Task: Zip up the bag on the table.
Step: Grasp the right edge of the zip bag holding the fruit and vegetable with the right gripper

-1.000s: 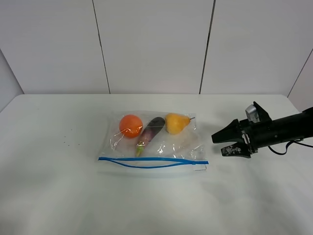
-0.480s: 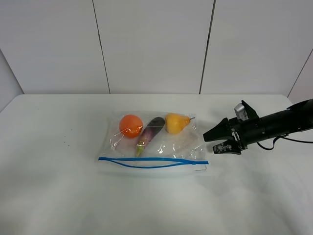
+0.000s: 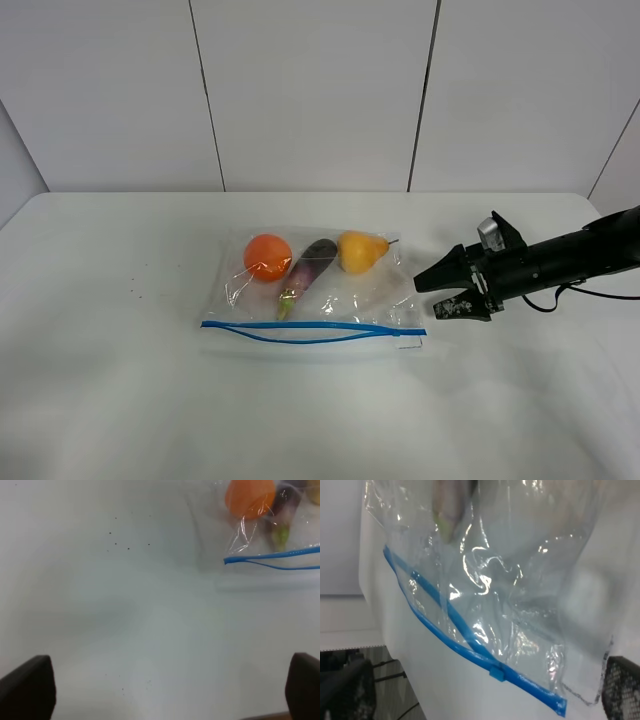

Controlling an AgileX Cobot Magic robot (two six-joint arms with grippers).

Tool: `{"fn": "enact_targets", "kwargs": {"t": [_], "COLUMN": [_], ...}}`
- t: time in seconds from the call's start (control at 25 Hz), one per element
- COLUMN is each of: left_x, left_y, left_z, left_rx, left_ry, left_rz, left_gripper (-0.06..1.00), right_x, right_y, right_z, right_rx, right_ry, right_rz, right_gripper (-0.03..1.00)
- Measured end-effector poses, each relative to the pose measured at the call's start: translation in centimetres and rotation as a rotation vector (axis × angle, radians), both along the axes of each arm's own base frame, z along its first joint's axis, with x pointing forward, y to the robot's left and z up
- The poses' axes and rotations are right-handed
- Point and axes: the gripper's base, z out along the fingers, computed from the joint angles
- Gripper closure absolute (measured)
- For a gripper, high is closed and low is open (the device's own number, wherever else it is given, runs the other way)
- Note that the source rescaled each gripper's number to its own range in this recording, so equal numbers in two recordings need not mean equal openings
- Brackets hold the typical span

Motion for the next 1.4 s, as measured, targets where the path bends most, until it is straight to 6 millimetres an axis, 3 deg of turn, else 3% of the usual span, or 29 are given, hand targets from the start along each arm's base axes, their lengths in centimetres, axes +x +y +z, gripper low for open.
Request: {"fn": "enact_targets", "kwargs": {"t": [0.2,0.48,0.76,0.96,1.4], "left_x": [0.0,0.0,0.0,0.0,0.0], "left_y": [0.0,0.0,0.0,0.0,0.0], "left_z": [0.0,0.0,0.0,0.0,0.0], "left_rx": [0.000,0.000,0.000,0.000,0.000], "left_ry": [0.000,0.000,0.000,0.000,0.000], "left_rz": [0.000,0.000,0.000,0.000,0.000], "left_gripper": [-0.06,-0.06,-0.06,-0.06,-0.06], "right_x": [0.1,-0.1,-0.3,-0.5,0.0], "right_y": [0.4,3.3,4.4,5.6,5.9], "right_z": [-0.2,-0.3,-0.5,-1.6,-1.8], "right_rx": [0.009,0.011,0.000,0.008,-0.006], "right_ry": [0.010,0.010,0.009,0.044,0.025], "right_rz": [-0.004,0.055,0.079,0.100,0.041], "right_gripper": [-0.03,-0.03,-0.03,-0.03,-0.03]}}
